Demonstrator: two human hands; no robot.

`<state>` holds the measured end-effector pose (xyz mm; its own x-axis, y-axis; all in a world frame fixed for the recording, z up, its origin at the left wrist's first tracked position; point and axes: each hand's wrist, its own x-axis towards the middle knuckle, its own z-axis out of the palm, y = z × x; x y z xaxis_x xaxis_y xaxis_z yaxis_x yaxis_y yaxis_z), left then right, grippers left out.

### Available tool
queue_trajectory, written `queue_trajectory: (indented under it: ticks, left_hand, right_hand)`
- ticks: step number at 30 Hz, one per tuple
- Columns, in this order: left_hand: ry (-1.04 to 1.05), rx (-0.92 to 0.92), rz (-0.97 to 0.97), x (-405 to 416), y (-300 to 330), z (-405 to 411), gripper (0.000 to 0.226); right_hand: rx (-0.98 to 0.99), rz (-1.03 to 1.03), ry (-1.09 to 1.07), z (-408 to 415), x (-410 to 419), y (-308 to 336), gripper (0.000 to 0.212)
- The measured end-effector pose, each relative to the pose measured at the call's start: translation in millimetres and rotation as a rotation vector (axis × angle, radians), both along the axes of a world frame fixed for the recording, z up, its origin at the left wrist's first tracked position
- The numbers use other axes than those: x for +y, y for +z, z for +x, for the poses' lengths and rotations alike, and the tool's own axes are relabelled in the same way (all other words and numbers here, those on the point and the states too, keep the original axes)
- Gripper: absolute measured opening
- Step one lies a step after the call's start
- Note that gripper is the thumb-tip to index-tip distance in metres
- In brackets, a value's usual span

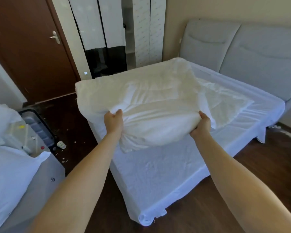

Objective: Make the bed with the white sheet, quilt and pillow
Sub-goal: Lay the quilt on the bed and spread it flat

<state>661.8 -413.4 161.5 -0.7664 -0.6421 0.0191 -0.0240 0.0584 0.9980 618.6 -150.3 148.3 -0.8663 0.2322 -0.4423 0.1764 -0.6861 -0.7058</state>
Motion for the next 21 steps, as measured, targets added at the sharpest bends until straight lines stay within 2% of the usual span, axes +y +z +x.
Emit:
queue_trajectory:
  ticks: [3, 6, 10, 16, 21]
  left_hand:
    - [-0.023, -0.073, 0.049, 7.1, -32.0, 24.8, 0.023]
    - [-0.013, -0.263, 0.137, 2.9, -78.3, 40.5, 0.027]
    - [-0.037, -0.465, 0.185, 0.7, -123.7, 49.6, 0.035]
    - [0.021, -0.544, 0.2, 15.1, -137.9, 43.5, 0.045]
    - [0.068, -0.53, 0.194, 34.2, -141.9, 31.9, 0.044]
  right_hand:
    - [-0.075, 0.058, -0.003, 25.1, 4.0, -24.0, 0.02]
    - [-0.198, 0.154, 0.025, 38.9, 8.9, -55.4, 0.026]
    - [-0.315, 0.219, 0.074, 43.2, 16.8, -88.2, 0.05]
    - [-0.364, 0.234, 0.159, 34.8, 39.0, -110.9, 0.052]
    - [-0.299, 0.377, 0.254, 15.9, 67.5, -101.9, 0.046]
